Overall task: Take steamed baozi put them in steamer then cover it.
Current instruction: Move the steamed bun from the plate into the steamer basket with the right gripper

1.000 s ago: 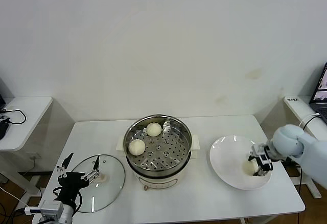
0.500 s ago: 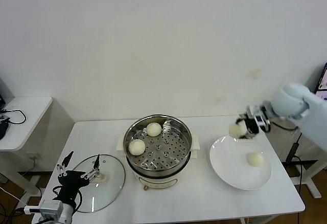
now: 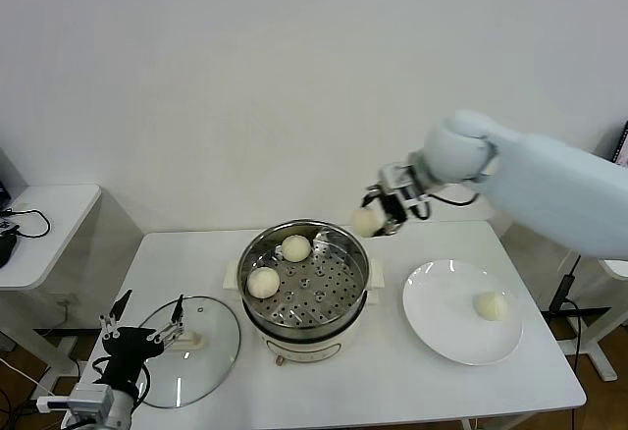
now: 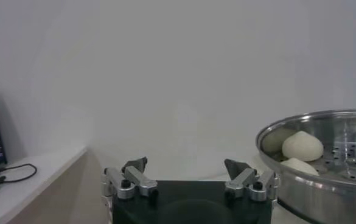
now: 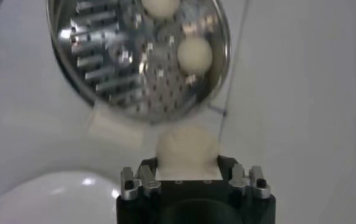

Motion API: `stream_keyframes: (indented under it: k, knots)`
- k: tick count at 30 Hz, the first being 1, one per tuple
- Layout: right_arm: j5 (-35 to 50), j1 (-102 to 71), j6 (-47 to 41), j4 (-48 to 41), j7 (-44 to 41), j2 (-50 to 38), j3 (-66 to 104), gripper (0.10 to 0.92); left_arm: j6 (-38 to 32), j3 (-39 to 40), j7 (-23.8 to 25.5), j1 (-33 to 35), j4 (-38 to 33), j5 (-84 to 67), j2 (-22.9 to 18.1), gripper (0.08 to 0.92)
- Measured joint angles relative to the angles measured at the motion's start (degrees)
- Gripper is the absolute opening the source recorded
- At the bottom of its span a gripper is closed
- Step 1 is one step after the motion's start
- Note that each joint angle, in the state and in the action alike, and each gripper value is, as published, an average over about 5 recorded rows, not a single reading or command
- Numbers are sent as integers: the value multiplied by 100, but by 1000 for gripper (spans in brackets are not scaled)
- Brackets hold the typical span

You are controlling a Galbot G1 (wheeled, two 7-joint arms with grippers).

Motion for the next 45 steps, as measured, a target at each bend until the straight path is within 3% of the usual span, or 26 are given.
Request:
stream_keyframes:
  k: [16,39,45]
  knots:
    - [-207,-166,795,-134,262,1385,-913,621,18,-171,3,23,-75,-57,-29,823]
    - [-631,-140,1947,10,-186,1743,-1297,629,8,-189,7,13,-80,-71,-76,823]
    - [-634,-142,2094,40,-214,1722,-1300,733,7,-168,7,2,-71,-66,-79,823]
